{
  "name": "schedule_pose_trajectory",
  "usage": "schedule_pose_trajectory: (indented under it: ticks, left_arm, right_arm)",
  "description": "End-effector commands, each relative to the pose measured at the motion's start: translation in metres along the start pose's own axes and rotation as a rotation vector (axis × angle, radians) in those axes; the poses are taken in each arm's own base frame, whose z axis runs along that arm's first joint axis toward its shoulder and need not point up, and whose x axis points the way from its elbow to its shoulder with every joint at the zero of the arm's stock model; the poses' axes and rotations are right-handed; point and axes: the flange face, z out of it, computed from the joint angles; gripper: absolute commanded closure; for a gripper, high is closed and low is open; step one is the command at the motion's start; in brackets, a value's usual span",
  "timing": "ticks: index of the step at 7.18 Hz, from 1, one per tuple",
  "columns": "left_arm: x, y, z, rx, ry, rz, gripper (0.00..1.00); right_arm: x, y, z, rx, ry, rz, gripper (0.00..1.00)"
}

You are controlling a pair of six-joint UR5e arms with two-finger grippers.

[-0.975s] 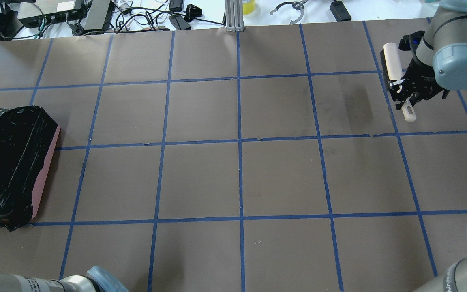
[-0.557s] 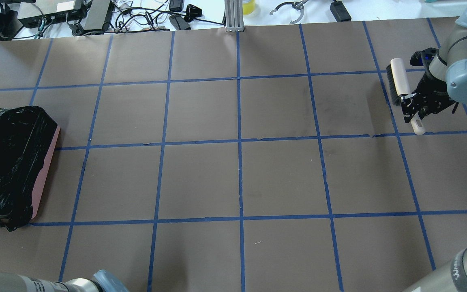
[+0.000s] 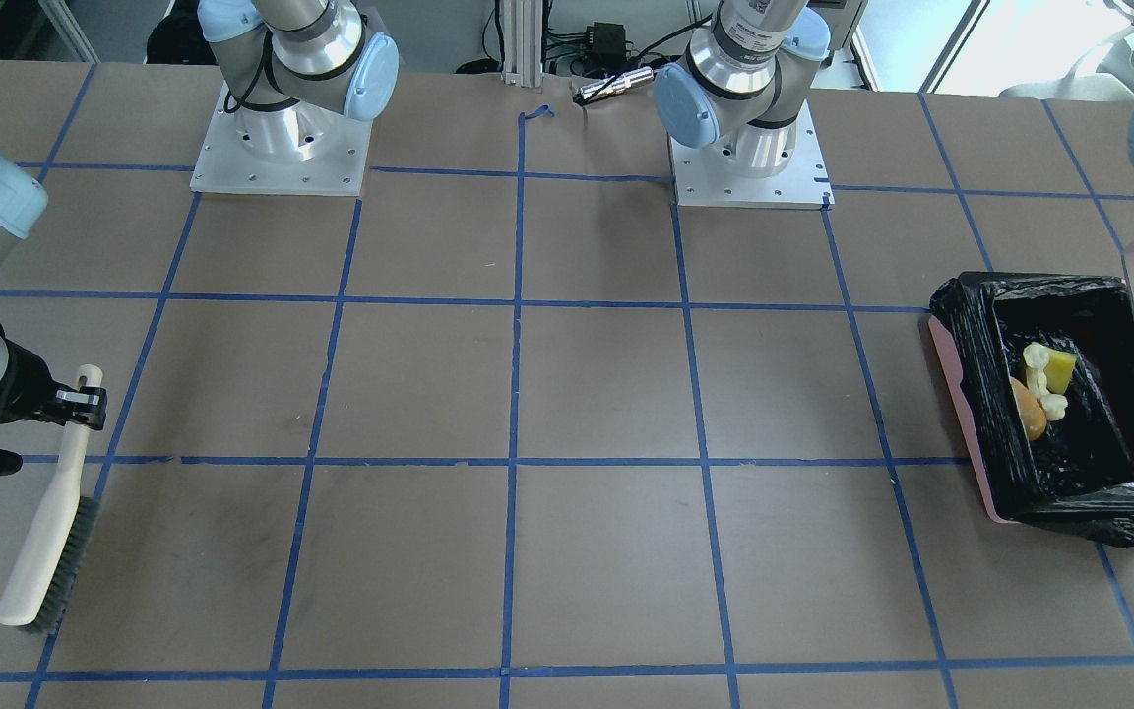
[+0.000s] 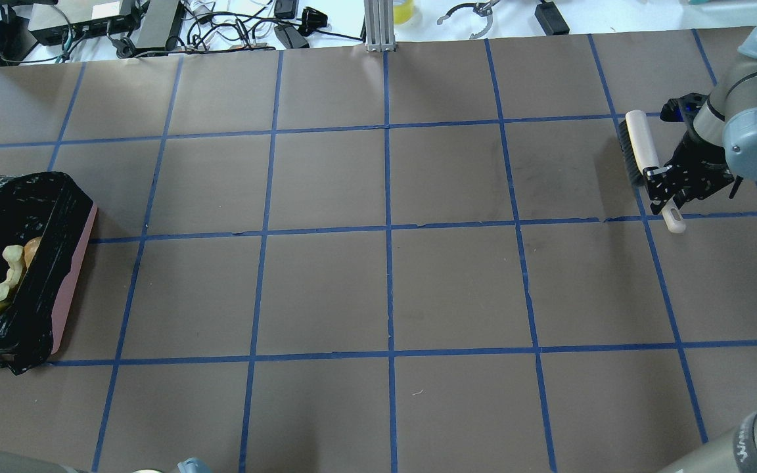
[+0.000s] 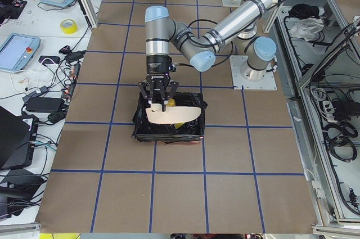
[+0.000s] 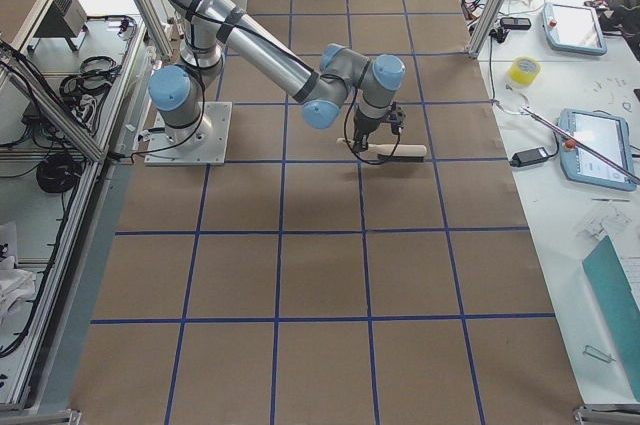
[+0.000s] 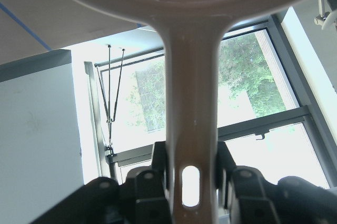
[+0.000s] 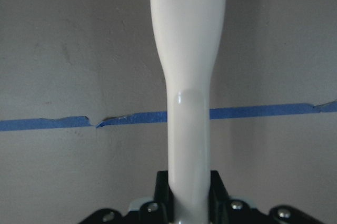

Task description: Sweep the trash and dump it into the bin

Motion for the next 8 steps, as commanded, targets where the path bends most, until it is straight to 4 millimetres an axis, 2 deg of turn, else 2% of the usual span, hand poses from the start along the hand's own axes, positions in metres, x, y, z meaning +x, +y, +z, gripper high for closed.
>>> schedule_pose_trajectory:
  ticks: [1,2,3,5,7,8]
  left_arm:
    - [-0.030,0.007,-0.036,0.098,-0.295,-0.101,1.00]
    - [-0.044,-0.001,-0.043,0.249,-0.334,-0.160,1.00]
    - [-0.059,-0.019,-0.053,0.446,-0.358,-0.194,1.00]
    - [-0.097,-0.080,-0.079,0.752,-0.379,-0.225,1.00]
    - [-0.135,-0.145,-0.080,0.881,-0.260,-0.239,1.00]
    - [-0.157,-0.183,-0.076,0.915,-0.219,-0.210,1.00]
  right_arm:
    - [-0.003,0.002,0.001,0.004,-0.021,-0.002,0.93]
    - [-0.003,0.001,0.002,0.000,-0.024,-0.002,0.93]
    - [-0.004,0.002,0.003,-0.001,-0.025,-0.002,0.93]
    - [-0.004,0.001,0.006,-0.007,-0.027,-0.006,0.92]
    - [-0.005,0.002,0.009,-0.013,-0.029,-0.008,0.91]
    - [-0.006,0.005,0.013,-0.021,-0.032,-0.008,0.80]
